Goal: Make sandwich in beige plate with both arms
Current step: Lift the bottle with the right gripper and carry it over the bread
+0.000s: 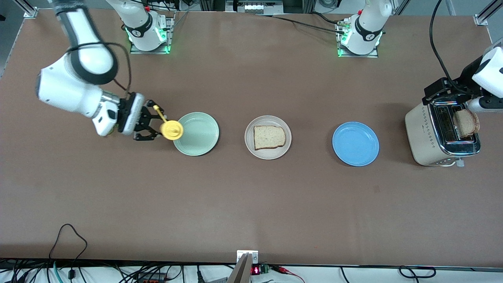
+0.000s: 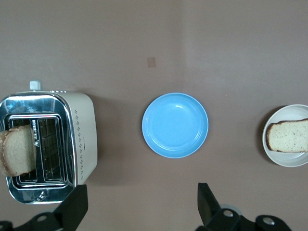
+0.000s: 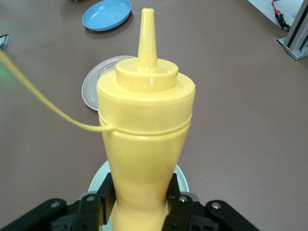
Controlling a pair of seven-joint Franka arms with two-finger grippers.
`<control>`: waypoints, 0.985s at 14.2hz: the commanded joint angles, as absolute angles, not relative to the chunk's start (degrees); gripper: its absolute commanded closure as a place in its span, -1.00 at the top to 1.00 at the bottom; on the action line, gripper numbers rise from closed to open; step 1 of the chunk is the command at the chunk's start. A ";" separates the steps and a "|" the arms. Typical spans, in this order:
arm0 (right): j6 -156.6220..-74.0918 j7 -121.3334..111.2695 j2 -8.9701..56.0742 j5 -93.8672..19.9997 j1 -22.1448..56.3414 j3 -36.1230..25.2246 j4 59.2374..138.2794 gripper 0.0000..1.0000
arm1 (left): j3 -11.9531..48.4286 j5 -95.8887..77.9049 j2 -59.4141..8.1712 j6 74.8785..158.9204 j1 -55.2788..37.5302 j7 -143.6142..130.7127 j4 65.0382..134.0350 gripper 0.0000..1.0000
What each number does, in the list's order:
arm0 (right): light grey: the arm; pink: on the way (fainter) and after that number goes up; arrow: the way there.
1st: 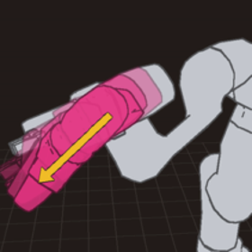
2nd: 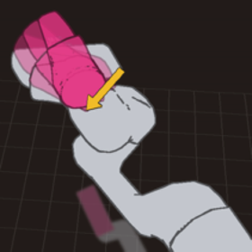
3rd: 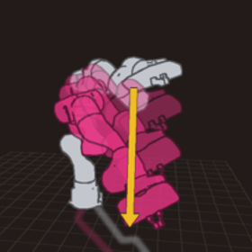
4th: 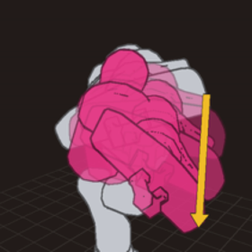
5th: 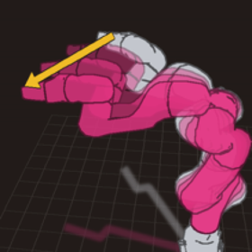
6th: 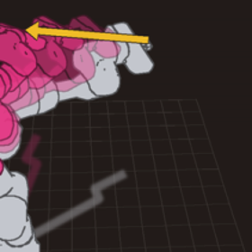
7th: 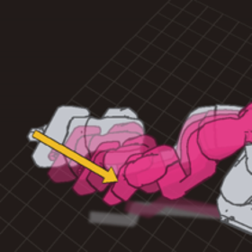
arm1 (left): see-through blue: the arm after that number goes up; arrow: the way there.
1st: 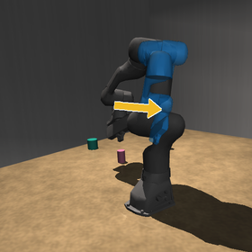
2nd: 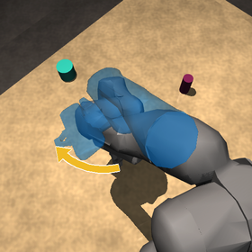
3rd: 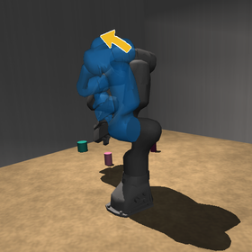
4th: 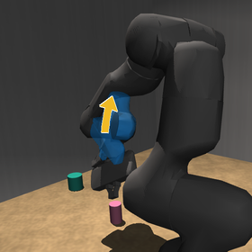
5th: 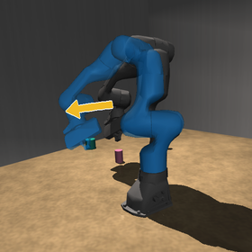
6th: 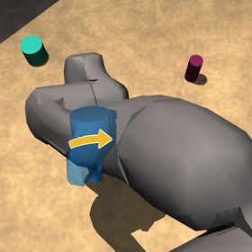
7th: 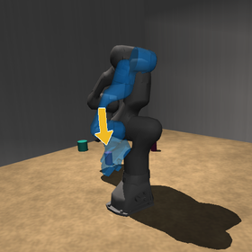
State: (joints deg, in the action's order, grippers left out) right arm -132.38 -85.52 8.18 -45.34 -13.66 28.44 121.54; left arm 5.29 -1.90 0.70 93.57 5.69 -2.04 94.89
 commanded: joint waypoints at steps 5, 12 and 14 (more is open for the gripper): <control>-140.18 -59.63 6.68 -27.63 -6.34 32.26 122.17 -1.00 | 5.98 -1.85 -1.76 93.25 4.83 -1.76 92.81 1.00; -141.24 -30.18 10.10 -1.79 5.17 32.26 118.49 -1.00 | 6.15 -1.85 -1.32 93.16 5.10 -2.02 92.99 1.00; -141.15 -26.03 12.47 3.40 7.81 32.26 116.82 -1.00 | 6.24 -1.85 -1.32 93.08 5.01 -1.76 92.99 1.00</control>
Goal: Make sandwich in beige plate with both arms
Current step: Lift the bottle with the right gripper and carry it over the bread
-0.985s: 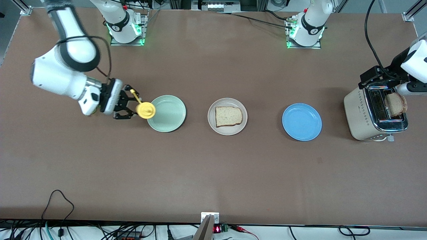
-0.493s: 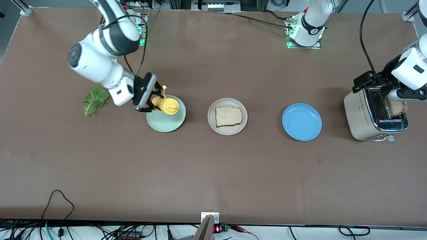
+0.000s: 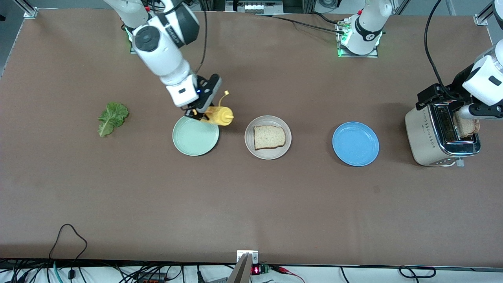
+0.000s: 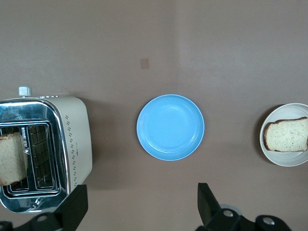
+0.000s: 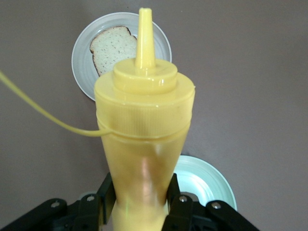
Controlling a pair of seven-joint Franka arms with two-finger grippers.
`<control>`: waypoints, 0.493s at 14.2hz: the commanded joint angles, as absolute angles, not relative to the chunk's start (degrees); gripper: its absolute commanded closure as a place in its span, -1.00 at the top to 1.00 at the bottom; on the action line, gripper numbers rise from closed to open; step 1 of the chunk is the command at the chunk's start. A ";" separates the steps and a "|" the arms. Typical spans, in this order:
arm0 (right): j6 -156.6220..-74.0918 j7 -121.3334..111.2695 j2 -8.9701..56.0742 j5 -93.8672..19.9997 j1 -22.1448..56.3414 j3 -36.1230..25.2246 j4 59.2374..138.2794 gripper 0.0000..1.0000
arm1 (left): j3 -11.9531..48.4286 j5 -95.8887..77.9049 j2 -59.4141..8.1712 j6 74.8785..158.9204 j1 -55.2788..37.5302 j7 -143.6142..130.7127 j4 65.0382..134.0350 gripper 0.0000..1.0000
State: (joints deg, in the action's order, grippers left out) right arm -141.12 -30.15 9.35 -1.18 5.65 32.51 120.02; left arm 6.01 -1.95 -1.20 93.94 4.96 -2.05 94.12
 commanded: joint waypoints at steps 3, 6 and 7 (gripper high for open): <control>-140.98 -22.08 15.63 7.72 10.98 32.08 114.79 -1.00 | 5.45 -1.85 -1.76 93.25 5.54 -1.76 93.08 1.00; -140.98 -20.39 18.62 10.46 13.00 31.12 112.86 -1.00 | 4.14 -1.93 -1.67 93.16 4.31 -1.76 93.16 1.00; -140.98 -20.39 20.02 10.63 14.05 30.07 111.55 -1.00 | 4.13 -1.85 -1.67 93.16 3.96 -1.76 93.16 1.00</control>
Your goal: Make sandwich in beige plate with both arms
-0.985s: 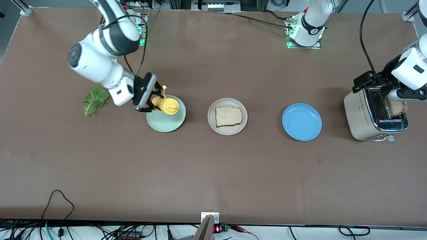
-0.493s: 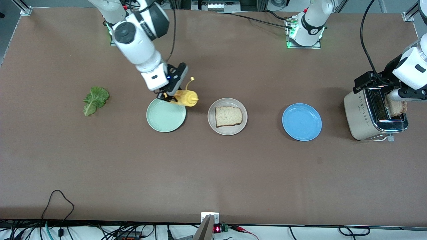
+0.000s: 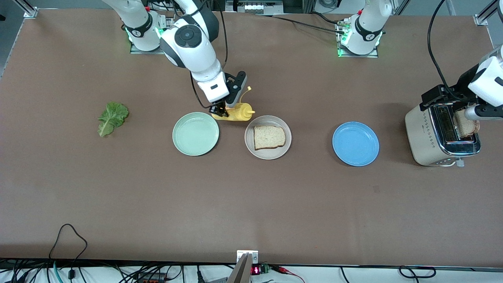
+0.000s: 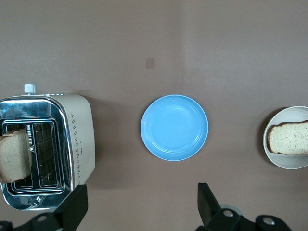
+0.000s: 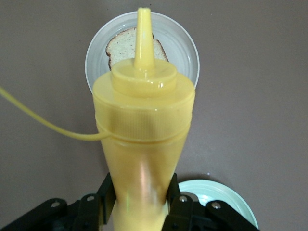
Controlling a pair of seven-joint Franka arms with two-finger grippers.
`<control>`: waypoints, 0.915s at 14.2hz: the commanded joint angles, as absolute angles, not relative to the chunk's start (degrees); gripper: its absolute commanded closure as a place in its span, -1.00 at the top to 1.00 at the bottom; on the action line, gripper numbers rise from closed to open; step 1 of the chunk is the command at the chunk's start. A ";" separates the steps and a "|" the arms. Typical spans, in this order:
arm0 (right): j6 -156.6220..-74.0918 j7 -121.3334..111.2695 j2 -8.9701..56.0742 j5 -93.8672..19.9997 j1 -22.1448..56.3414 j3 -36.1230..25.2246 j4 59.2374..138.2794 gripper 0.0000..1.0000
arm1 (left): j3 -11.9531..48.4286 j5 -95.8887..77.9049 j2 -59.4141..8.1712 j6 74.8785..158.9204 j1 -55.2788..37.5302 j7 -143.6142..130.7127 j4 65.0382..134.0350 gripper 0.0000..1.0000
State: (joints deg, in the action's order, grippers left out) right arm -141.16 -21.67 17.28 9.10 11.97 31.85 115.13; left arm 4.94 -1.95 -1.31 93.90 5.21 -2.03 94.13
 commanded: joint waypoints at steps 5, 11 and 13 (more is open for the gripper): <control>-140.89 -20.39 27.32 10.63 26.61 17.94 104.25 -1.00 | 4.13 -1.93 -1.32 93.08 2.90 -1.67 92.99 1.00; -138.34 -20.39 28.39 13.18 27.07 16.79 104.06 -1.00 | 4.92 -2.02 -0.18 91.05 3.52 -1.67 93.78 1.00; -138.34 -20.39 28.39 13.27 27.16 16.79 104.06 -1.00 | 4.92 -2.02 -0.18 91.32 3.52 -1.76 93.78 1.00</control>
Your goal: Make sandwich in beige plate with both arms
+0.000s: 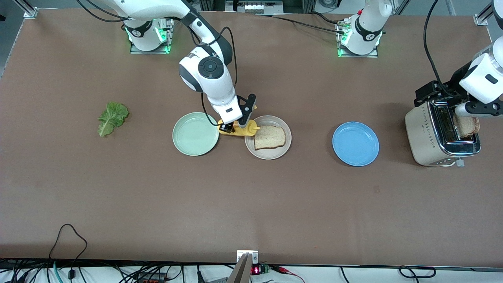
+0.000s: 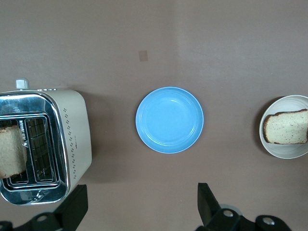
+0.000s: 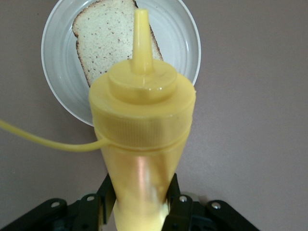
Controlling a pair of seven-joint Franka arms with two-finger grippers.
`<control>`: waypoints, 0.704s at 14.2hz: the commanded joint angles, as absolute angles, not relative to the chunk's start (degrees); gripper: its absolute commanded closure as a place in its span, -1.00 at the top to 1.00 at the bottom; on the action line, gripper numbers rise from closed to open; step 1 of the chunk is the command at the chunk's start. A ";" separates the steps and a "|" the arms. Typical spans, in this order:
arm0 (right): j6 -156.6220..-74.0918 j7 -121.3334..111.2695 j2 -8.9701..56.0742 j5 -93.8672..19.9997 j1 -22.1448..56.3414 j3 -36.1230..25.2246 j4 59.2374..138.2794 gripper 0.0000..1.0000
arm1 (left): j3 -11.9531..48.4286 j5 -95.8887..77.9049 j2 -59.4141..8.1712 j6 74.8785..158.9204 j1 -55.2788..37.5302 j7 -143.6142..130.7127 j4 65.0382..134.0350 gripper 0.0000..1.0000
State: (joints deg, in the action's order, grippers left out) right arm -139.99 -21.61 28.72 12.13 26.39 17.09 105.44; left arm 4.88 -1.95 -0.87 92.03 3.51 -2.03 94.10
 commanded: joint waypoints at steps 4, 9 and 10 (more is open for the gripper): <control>-138.25 -20.39 28.39 13.36 27.16 16.79 104.06 -1.00 | 4.66 -1.93 -0.18 91.23 3.60 -1.84 93.87 1.00; -133.88 -17.07 24.80 13.18 26.72 16.79 104.15 -1.00 | 4.66 -1.93 -0.18 91.23 3.69 -1.85 93.87 1.00; -131.94 -16.79 22.70 12.92 26.37 16.79 104.24 -1.00 | 4.75 -1.93 -0.18 91.23 3.69 -1.85 93.87 1.00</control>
